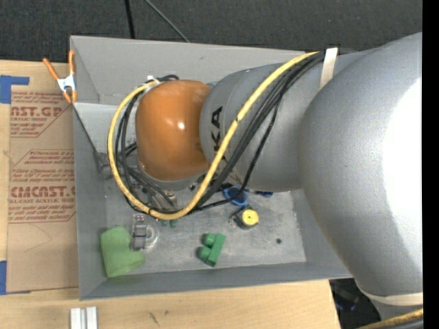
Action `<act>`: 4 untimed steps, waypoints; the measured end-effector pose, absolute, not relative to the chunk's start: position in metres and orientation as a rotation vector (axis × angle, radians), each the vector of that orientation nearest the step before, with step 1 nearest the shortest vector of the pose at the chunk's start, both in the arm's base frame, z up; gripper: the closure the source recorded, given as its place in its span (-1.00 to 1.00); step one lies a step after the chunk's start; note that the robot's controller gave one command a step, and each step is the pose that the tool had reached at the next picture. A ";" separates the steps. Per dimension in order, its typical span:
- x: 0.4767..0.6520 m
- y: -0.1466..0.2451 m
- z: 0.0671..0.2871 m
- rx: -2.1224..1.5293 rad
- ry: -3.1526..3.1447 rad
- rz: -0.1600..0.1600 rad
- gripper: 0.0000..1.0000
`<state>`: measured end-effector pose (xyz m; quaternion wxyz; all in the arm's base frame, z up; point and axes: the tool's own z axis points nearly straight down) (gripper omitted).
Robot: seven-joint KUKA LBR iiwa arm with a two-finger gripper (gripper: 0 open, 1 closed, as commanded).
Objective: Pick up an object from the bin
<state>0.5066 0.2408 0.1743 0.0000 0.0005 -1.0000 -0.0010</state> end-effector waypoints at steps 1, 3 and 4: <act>0.491 0.241 0.084 0.403 -3.109 0.002 -1.00; 0.497 0.239 0.219 0.419 -3.124 -0.004 1.00; 0.516 0.239 0.126 0.149 -3.134 0.001 1.00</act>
Offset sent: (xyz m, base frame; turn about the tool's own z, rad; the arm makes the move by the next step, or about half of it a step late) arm -0.0160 -0.0013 -0.0933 -0.2539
